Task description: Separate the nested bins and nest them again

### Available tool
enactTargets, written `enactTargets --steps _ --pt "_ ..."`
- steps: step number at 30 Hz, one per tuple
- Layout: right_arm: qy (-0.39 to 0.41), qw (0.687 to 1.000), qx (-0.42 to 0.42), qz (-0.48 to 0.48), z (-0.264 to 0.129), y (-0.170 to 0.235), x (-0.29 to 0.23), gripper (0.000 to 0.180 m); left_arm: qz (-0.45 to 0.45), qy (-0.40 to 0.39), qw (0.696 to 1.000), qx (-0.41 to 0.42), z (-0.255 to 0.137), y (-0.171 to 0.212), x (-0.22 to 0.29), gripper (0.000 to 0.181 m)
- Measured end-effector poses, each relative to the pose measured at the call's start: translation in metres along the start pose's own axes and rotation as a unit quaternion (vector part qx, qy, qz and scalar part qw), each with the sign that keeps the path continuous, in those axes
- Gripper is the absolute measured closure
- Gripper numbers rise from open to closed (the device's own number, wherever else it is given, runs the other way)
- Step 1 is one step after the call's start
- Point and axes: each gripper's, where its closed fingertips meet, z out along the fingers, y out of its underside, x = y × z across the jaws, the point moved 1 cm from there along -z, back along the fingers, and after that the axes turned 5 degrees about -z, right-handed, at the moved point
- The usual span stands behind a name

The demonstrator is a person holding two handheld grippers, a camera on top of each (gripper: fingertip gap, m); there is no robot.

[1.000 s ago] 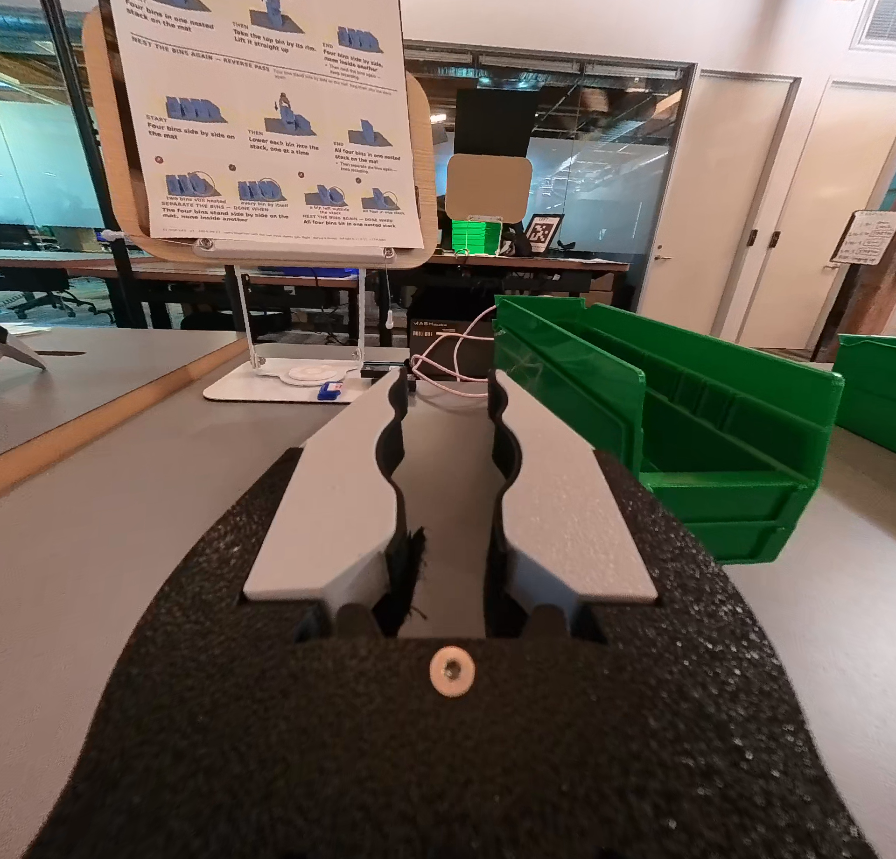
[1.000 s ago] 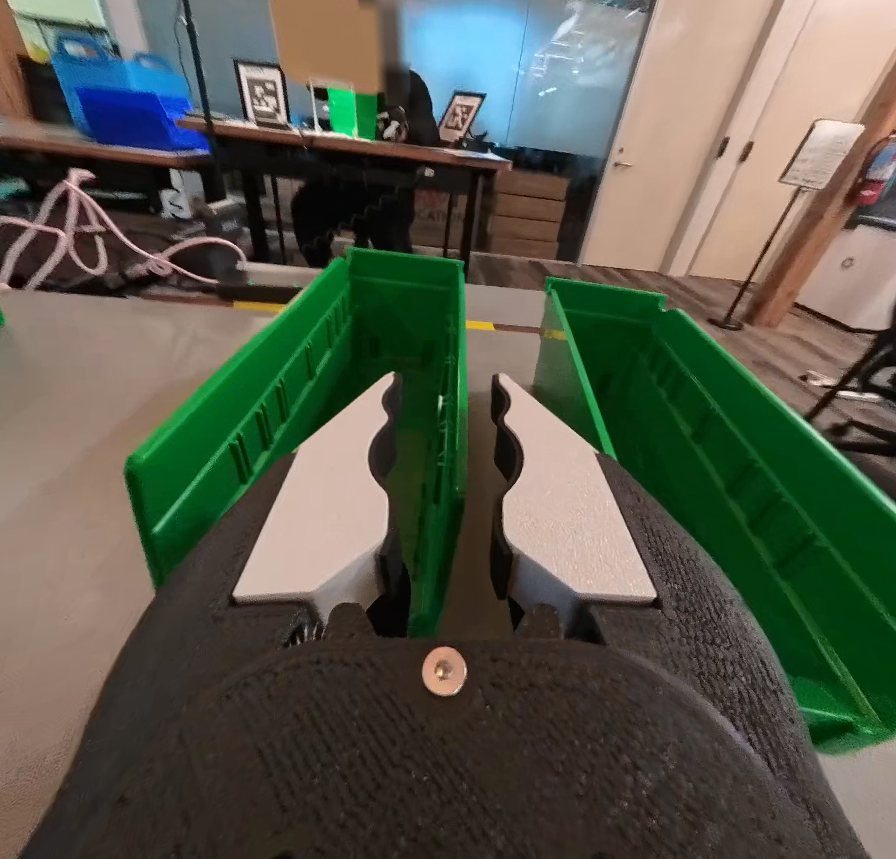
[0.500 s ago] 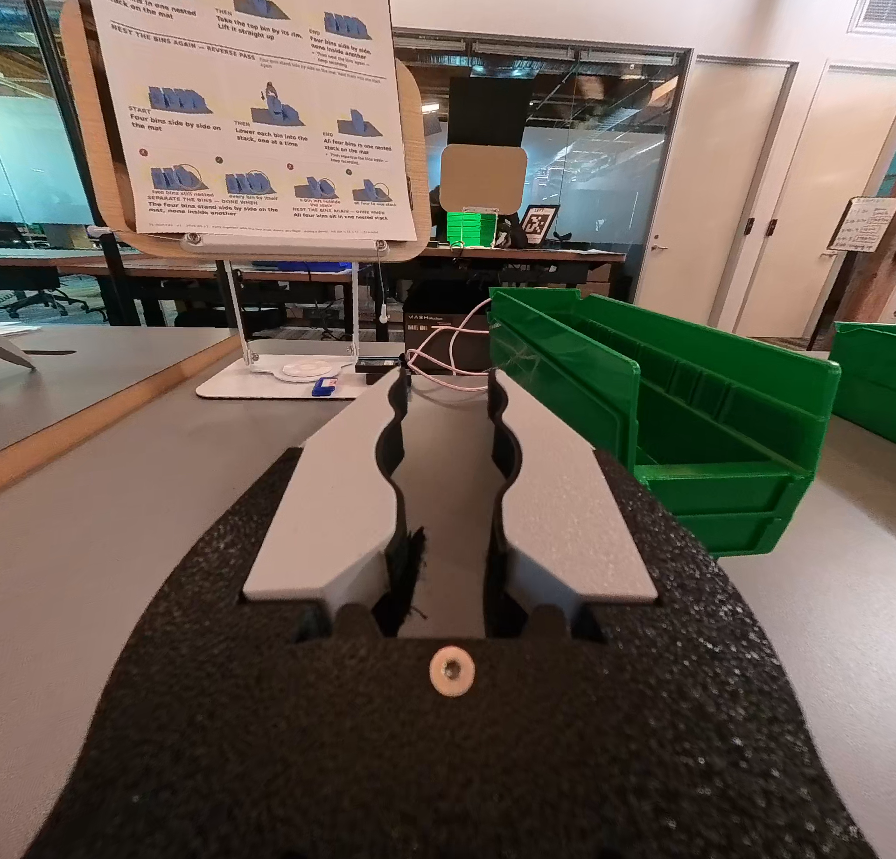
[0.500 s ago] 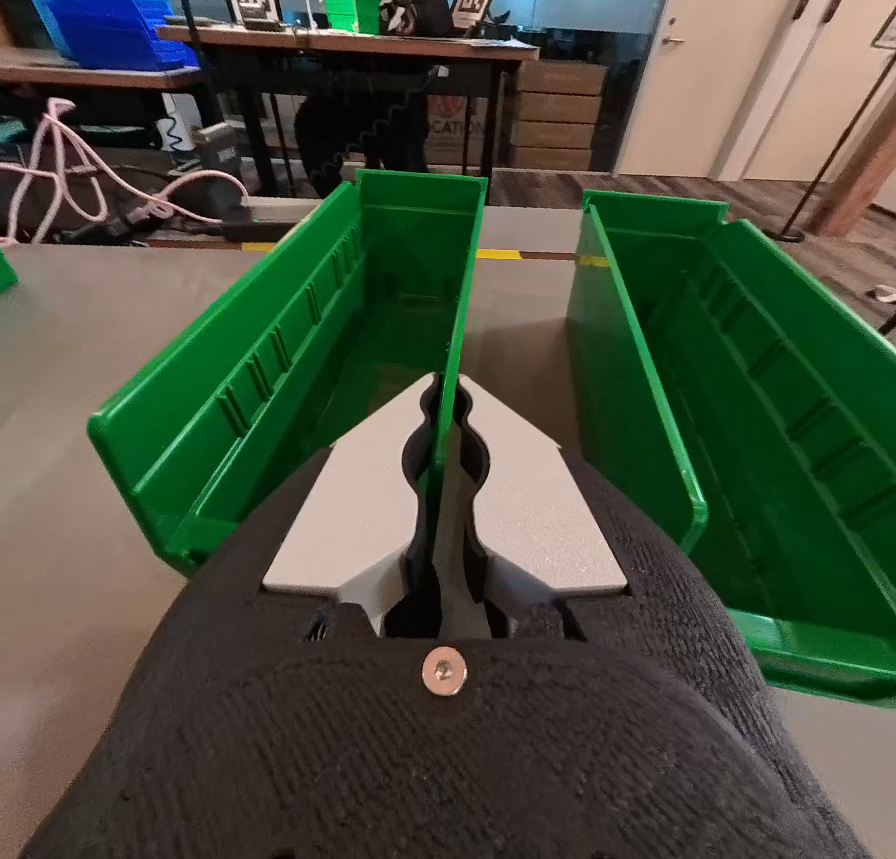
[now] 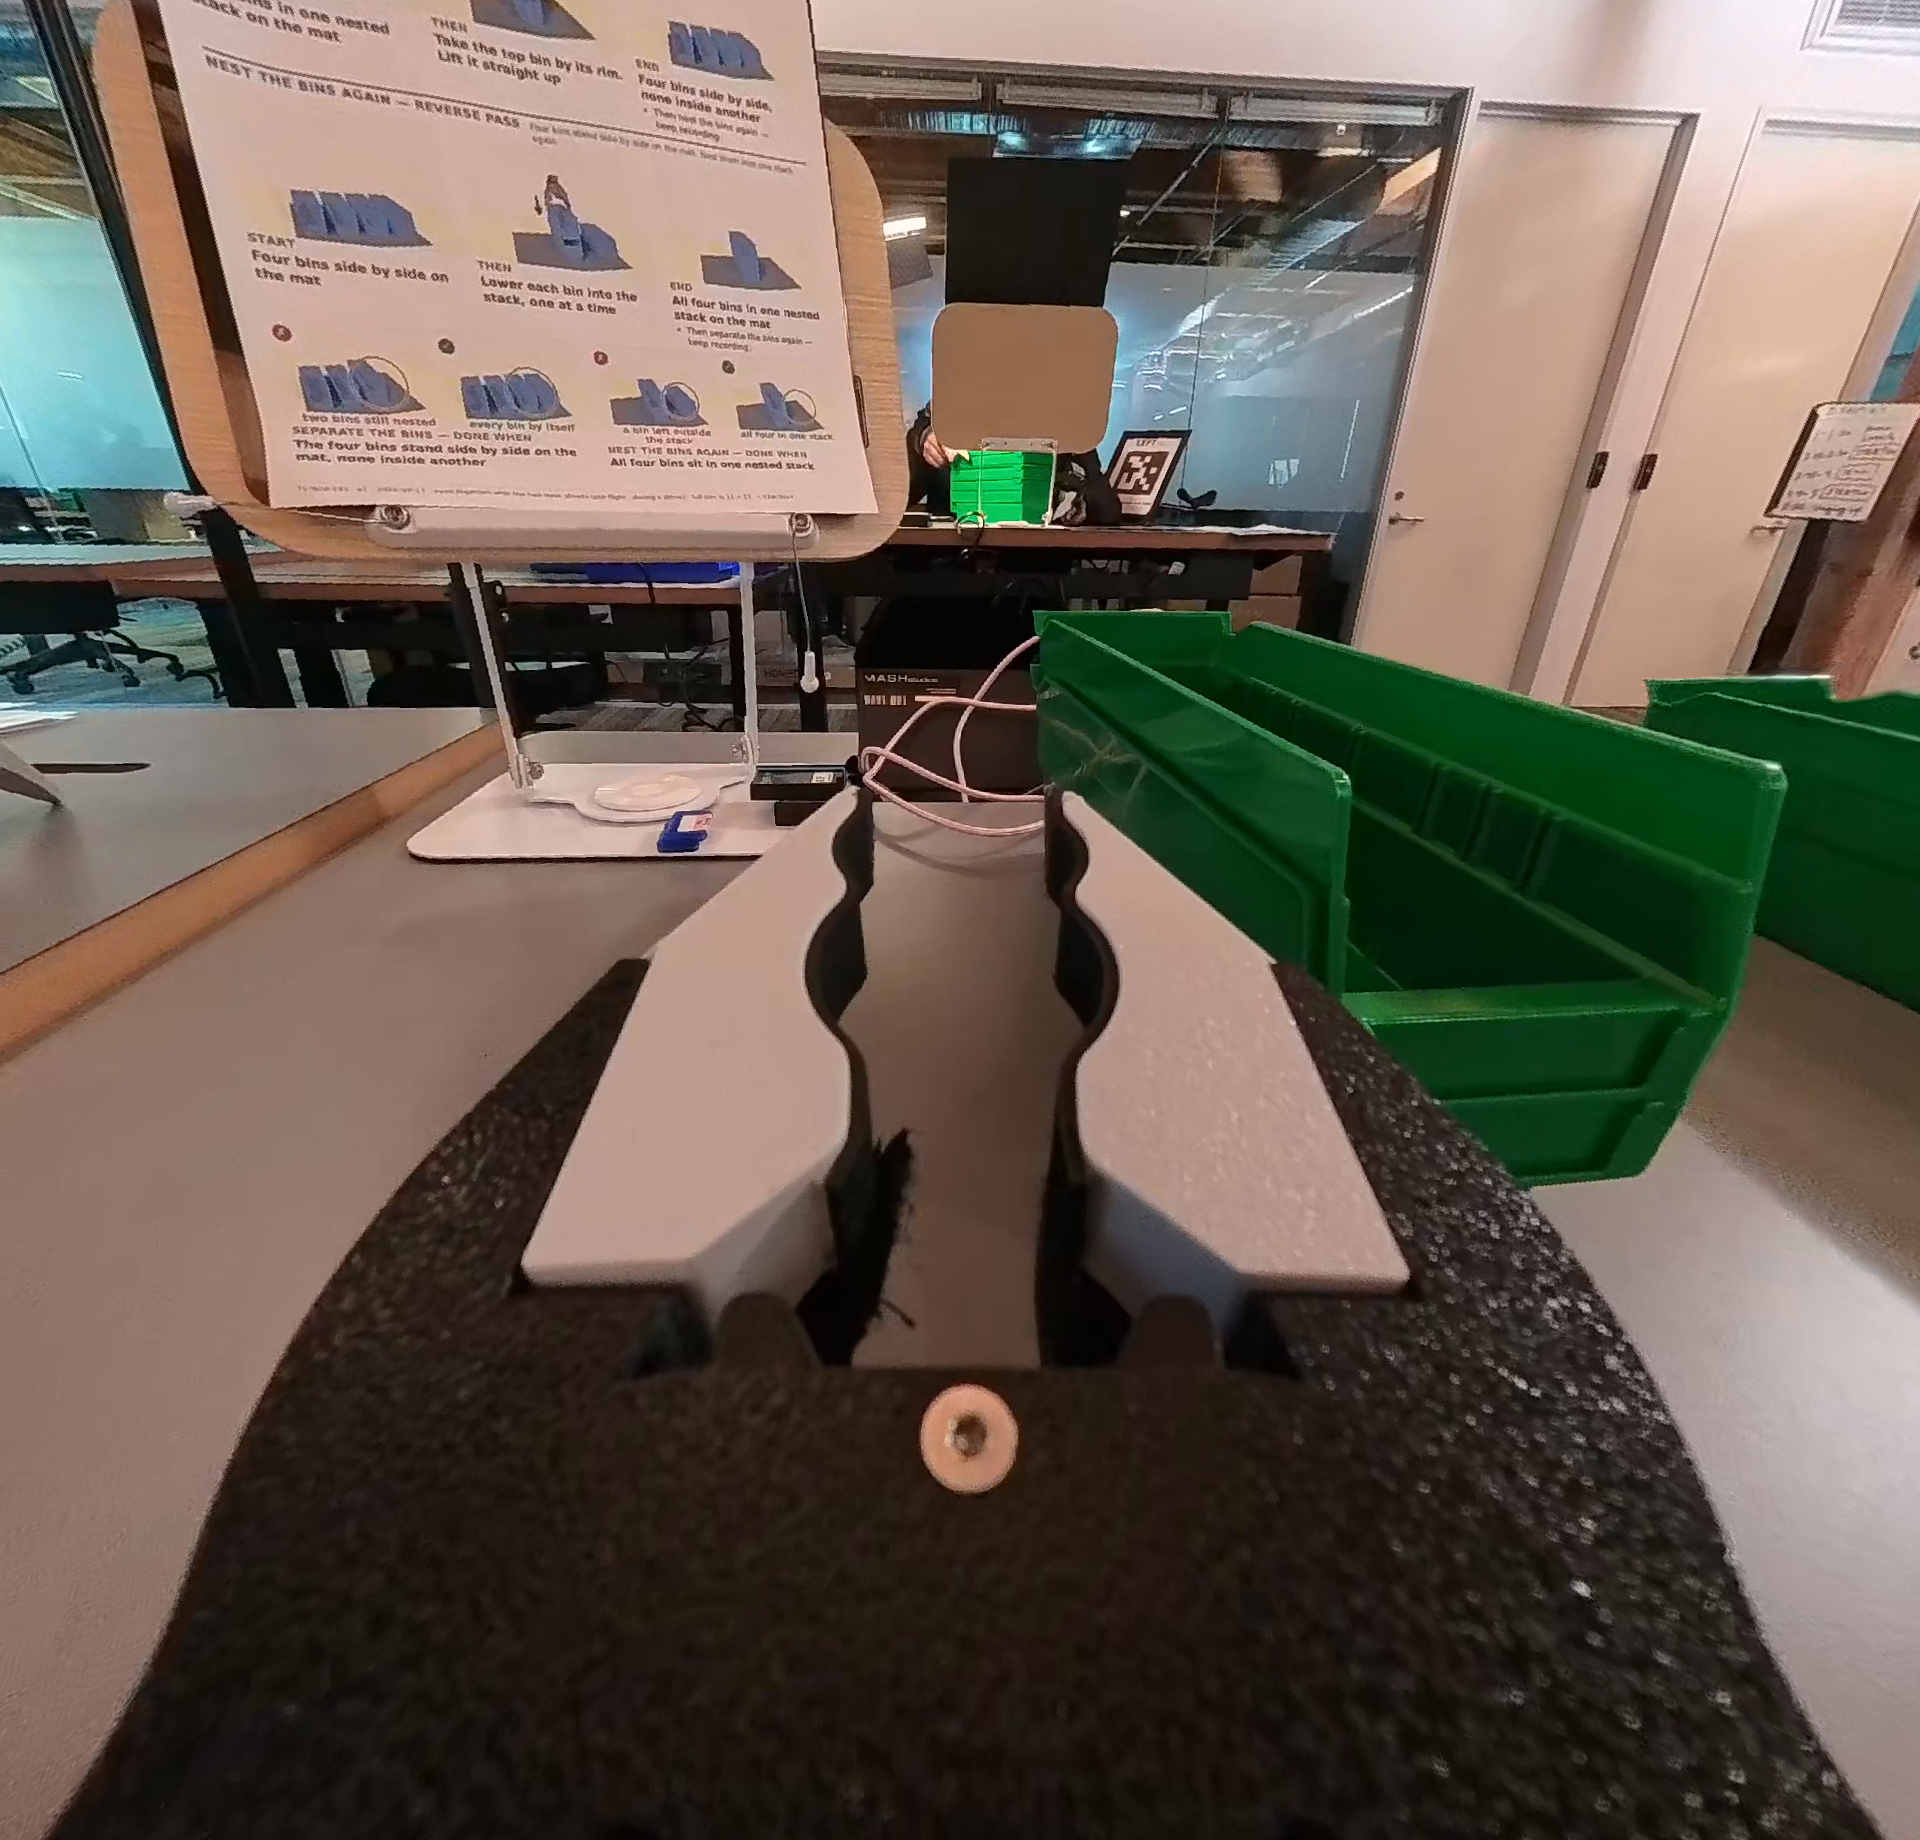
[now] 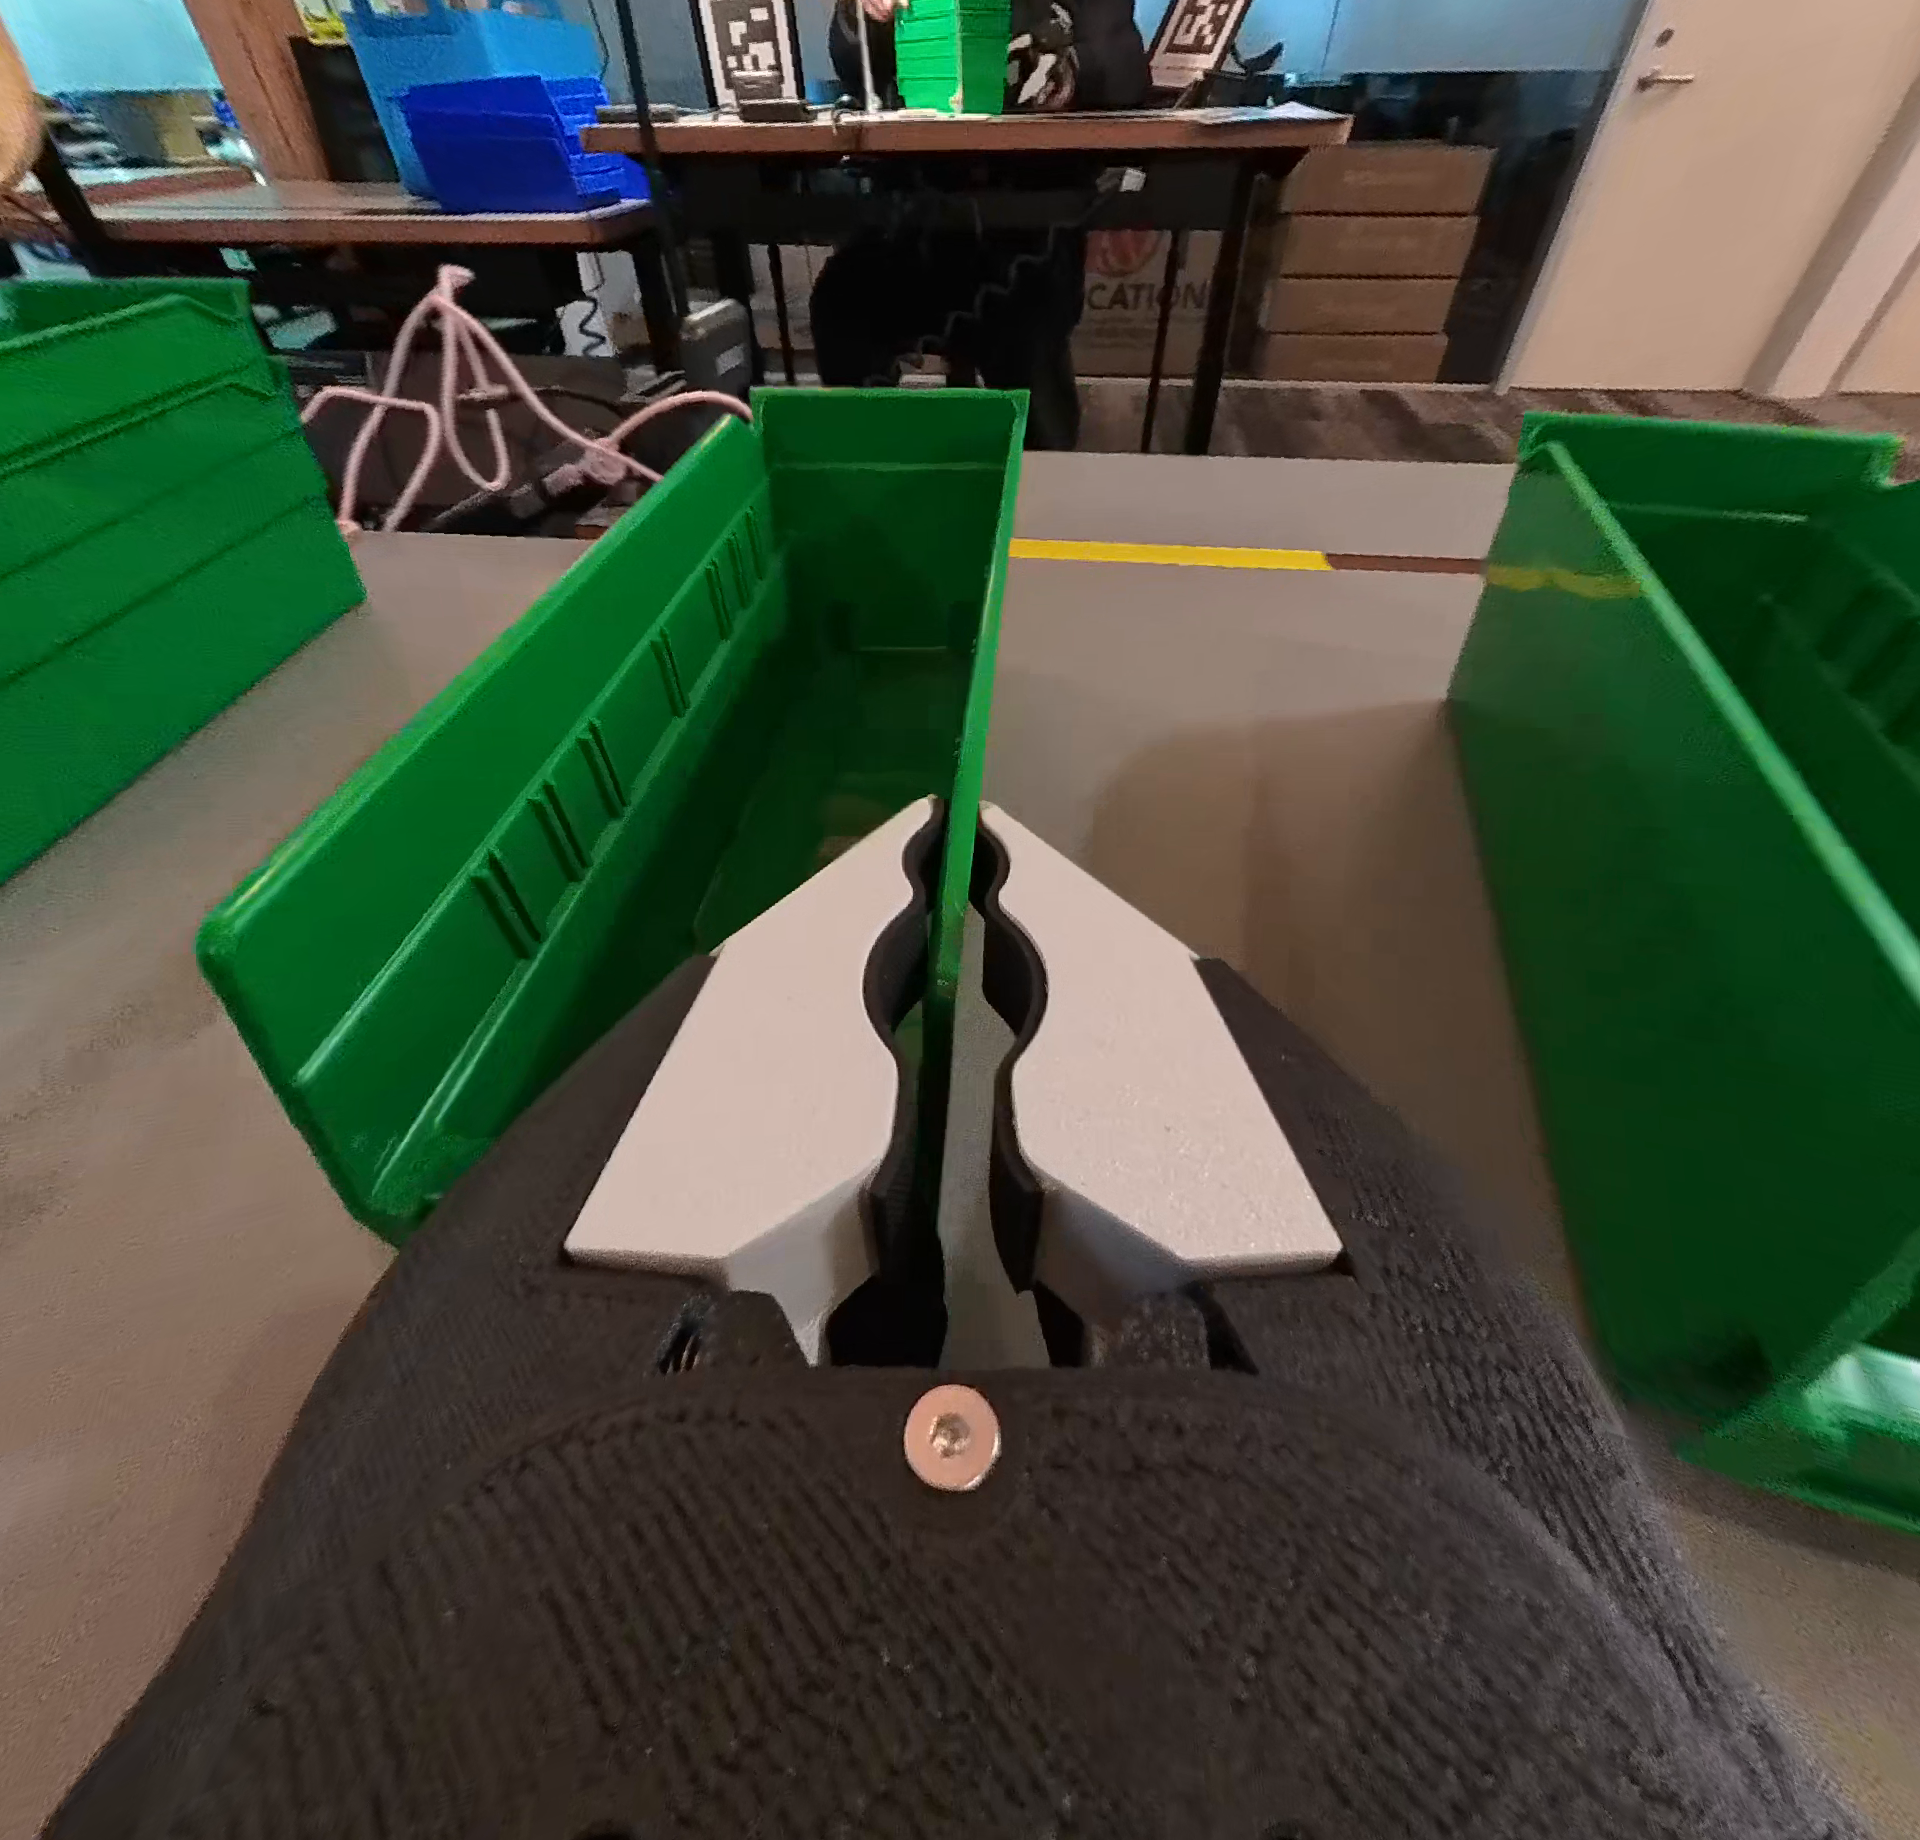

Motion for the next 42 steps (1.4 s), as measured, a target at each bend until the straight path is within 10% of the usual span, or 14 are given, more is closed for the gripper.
enactTargets --steps 16,23,31,42 --pt "-0.097 0.995 0.029 0.015 -0.023 -0.004 -0.091 0.178 0.000 0.001 1.000 -0.001 0.001 0.000 0.000 0.150" --pt "-0.185 0.981 0.038 -0.036 -0.027 -0.028 -0.106 0.139 -0.008 -0.001 1.000 0.000 0.000 0.000 -0.003 0.150" --pt "-0.282 0.925 -0.226 -0.113 0.033 -0.011 -0.121 0.092 -0.020 0.003 1.000 -0.001 0.000 0.001 -0.002 0.150" --pt "-0.274 0.798 -0.454 -0.287 0.046 0.027 -0.123 0.139 -0.035 0.004 0.999 -0.002 -0.001 0.001 -0.005 0.150"
